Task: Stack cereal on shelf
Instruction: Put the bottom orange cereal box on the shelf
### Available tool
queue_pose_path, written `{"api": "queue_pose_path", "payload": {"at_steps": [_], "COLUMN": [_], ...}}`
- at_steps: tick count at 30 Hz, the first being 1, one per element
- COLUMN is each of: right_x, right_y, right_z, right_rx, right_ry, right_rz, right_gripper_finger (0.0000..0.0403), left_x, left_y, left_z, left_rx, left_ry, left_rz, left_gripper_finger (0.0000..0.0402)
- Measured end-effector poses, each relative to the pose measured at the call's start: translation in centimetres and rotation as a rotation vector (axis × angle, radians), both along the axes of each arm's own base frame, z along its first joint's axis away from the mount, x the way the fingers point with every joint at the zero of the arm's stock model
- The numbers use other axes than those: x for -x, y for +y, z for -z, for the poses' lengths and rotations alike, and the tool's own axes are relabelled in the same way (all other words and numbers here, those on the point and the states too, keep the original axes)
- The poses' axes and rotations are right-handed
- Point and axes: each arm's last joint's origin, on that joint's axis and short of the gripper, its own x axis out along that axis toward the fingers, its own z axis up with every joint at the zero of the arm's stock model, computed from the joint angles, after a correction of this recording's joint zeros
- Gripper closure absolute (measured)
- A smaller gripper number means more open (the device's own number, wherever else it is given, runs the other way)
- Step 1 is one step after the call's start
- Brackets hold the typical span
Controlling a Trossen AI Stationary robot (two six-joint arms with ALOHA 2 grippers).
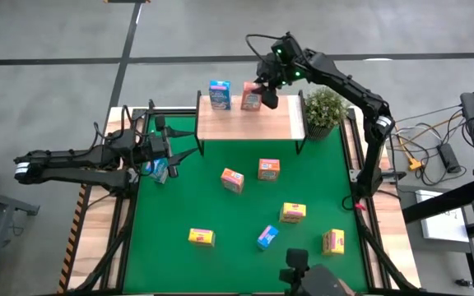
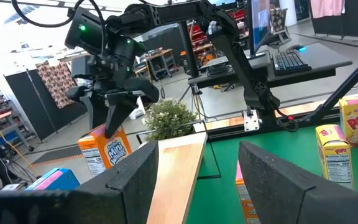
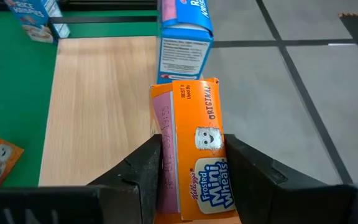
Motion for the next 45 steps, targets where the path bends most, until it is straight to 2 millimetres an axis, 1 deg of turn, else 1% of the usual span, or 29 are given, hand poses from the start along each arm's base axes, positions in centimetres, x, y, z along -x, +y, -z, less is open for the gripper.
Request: {"api": "queue_pose_path", "payload": {"at_steps": [6, 10, 15, 20, 27, 31, 35, 38, 42, 45], "right_x": [-0.2, -0.6, -0.7, -0.7, -0.8, -0.6, -0.5, -0.7, -1.4, -2.0], "right_y": [-0.2, -0.6, -0.7, -0.7, -0.8, -0.6, 0.1, 1.2, 3.2, 5.4], "right_z": [0.3, 1.1, 1.3, 1.3, 1.4, 0.9, -1.2, -2.7, -3.9, -4.1], "right_rx": [0.018, 0.018, 0.025, 0.026, 0.024, 0.024, 0.01, -0.015, -0.067, -0.121], "right_ry": [0.002, 0.018, 0.021, 0.025, 0.027, 0.011, -0.045, -0.089, -0.11, -0.095], "right_rz": [-0.008, -0.016, -0.019, -0.019, -0.015, -0.004, 0.026, 0.038, 0.027, 0.001], "right_gripper_finger": [0.0255, 0.0254, 0.0245, 0.0225, 0.0183, 0.0163, 0.0154, 0.016, 0.0182, 0.0205], "left_x": [0.0, -0.1, -0.2, -0.2, -0.2, -0.2, -0.2, -0.2, -0.2, -0.2], "left_y": [0.0, 0.0, 0.0, 0.0, 0.0, 0.0, 0.0, 0.0, 0.0, 0.0], "left_z": [0.0, 0.1, 0.1, 0.1, 0.2, 0.2, 0.2, 0.3, 0.4, 0.4], "left_rx": [0.0, 0.001, 0.001, 0.001, 0.001, 0.001, 0.005, 0.014, 0.038, 0.046], "left_ry": [0.0, 0.006, 0.01, 0.009, 0.011, 0.011, 0.018, 0.025, 0.022, 0.022], "left_rz": [0.0, 0.001, 0.001, 0.001, 0.001, 0.001, 0.001, 0.001, 0.002, 0.002], "left_gripper_finger": [0.0196, 0.0196, 0.0196, 0.0196, 0.0196, 0.0196, 0.0196, 0.0196, 0.0196, 0.0196]}}
